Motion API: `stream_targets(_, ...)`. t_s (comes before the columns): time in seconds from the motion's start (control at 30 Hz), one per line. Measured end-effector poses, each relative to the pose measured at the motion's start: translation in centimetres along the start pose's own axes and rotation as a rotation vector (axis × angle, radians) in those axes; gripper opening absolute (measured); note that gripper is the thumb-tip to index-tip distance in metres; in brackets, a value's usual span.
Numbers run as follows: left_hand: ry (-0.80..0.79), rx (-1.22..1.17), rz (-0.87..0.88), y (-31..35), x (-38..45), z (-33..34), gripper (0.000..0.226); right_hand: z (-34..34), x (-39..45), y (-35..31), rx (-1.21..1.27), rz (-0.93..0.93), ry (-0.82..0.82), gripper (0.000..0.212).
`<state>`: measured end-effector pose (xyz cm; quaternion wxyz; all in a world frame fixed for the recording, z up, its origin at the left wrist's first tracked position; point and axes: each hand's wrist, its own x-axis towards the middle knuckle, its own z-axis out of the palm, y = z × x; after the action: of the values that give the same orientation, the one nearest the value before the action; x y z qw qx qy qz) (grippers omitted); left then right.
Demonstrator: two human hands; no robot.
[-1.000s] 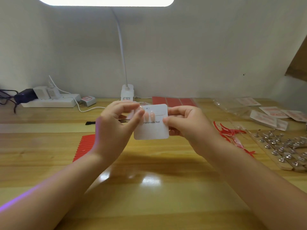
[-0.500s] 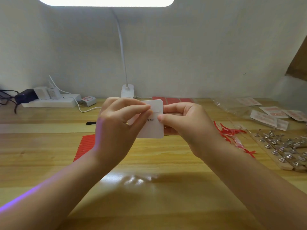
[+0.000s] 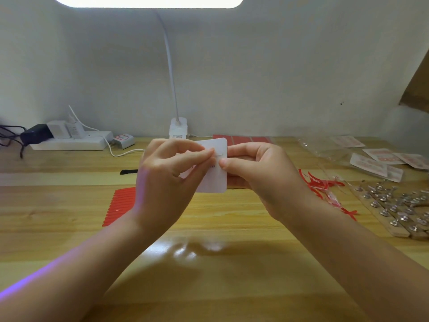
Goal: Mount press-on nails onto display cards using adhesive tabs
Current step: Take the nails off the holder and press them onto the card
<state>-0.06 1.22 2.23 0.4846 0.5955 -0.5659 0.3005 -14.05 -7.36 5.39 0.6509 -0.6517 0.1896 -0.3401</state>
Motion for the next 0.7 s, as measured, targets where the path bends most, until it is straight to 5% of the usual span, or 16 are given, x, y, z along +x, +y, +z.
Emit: stream_targets(0.7, -0.004, 0.027, 0.016, -0.37, -0.27, 0.47, 0.019, 0.17, -0.31, -0.09, -0.012, 0.012, 0.051, 0.011)
